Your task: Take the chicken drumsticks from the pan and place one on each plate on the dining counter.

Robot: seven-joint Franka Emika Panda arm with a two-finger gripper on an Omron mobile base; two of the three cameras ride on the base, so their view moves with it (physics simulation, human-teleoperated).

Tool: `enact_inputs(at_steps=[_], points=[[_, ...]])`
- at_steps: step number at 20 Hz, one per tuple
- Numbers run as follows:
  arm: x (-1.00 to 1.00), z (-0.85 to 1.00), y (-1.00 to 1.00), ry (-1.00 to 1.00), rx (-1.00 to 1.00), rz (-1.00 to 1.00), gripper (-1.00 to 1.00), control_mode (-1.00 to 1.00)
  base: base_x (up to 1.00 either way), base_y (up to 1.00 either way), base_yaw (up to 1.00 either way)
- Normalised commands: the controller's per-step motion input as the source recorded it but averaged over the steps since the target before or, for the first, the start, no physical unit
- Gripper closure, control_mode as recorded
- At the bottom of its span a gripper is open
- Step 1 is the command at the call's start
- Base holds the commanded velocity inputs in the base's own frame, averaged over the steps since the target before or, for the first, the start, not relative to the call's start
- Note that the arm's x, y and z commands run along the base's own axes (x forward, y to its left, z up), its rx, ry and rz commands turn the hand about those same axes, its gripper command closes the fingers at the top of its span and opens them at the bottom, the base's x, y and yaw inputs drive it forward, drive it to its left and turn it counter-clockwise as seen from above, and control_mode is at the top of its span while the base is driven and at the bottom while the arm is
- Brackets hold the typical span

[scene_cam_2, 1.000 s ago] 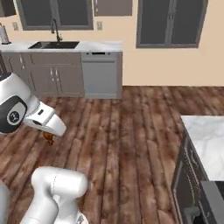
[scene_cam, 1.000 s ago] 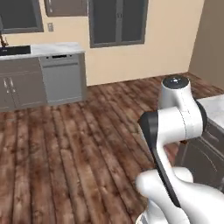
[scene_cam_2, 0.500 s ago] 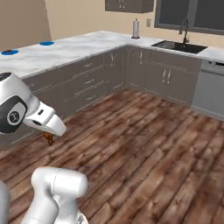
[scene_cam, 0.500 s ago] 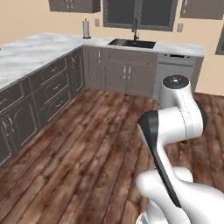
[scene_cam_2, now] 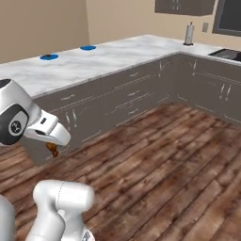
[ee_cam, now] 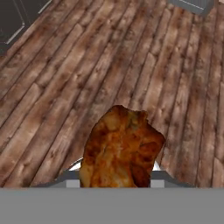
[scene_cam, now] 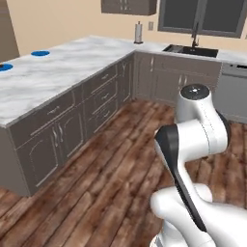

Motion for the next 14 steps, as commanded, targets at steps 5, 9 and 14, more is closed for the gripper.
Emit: enact_inputs(at_steps=[5, 9, 14], points=[[0.00, 0.00, 0.00, 0.00, 0.00, 0.00, 1.00, 1.00, 0.43, 1.00, 0.00], [0.00, 0.00, 0.00, 0.00, 0.00, 0.00, 1.00, 1.00, 0.47, 1.00, 0.00], [0.00, 0.00, 0.00, 0.00, 0.00, 0.00, 1.00, 1.00, 0.48, 1.00, 0.00]])
